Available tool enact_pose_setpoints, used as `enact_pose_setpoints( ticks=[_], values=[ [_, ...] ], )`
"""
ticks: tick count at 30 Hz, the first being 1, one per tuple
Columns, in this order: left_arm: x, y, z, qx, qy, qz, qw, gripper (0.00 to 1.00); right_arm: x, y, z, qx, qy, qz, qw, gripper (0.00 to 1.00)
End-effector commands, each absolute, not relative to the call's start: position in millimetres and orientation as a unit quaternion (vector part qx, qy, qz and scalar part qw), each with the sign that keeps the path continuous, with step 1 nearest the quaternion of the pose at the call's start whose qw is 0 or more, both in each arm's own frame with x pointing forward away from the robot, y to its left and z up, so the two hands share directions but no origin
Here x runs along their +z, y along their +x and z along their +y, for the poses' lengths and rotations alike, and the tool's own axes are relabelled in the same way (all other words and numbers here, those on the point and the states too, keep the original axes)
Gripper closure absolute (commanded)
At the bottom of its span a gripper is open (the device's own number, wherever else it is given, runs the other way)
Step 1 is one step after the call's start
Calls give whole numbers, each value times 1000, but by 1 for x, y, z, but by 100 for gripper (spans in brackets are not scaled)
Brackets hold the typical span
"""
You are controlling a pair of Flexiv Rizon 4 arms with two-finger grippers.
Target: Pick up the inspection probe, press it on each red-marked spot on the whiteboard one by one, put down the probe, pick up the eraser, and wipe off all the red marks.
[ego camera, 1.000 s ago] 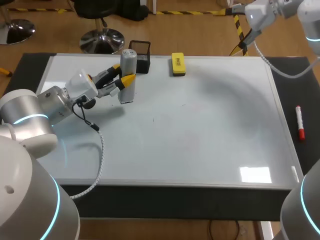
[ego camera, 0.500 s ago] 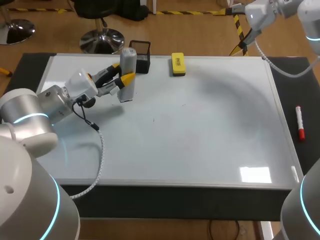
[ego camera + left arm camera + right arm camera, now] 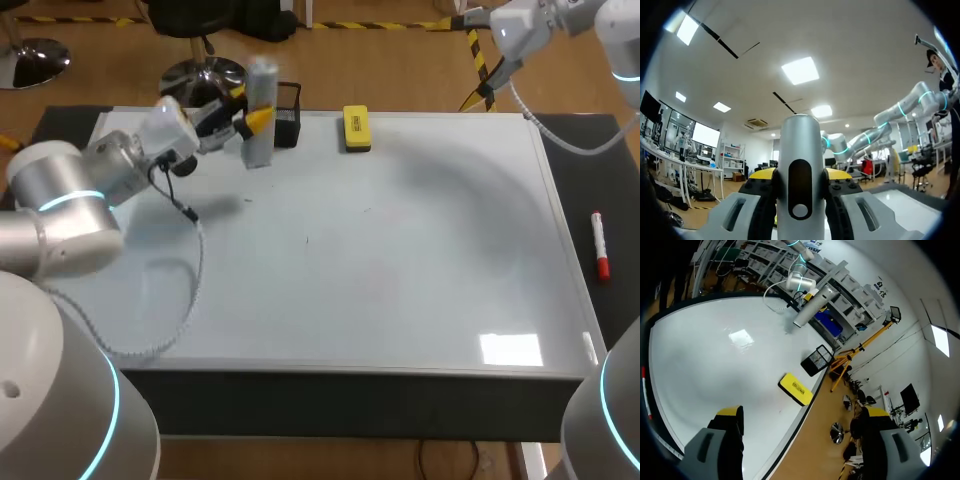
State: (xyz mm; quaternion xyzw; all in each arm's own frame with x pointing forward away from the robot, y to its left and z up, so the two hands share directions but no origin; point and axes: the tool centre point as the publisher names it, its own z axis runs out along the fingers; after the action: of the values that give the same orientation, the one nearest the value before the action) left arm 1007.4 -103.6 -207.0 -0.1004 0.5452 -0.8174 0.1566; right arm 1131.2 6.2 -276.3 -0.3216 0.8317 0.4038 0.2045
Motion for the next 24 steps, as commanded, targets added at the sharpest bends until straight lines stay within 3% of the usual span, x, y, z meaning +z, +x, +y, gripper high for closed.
enact_pose_setpoints(
  ticks=[1,11,24],
  values=[
    [-199,1037,-111,-824,-69,547,131,100,-276,1131,6,402,-323,832,204,0],
    [-188,1073,-122,-824,-64,551,116,100,-276,1131,6,402,-323,832,204,0],
    [-184,1067,-124,-824,-62,551,116,100,-276,1131,6,402,-323,832,204,0]
  ],
)
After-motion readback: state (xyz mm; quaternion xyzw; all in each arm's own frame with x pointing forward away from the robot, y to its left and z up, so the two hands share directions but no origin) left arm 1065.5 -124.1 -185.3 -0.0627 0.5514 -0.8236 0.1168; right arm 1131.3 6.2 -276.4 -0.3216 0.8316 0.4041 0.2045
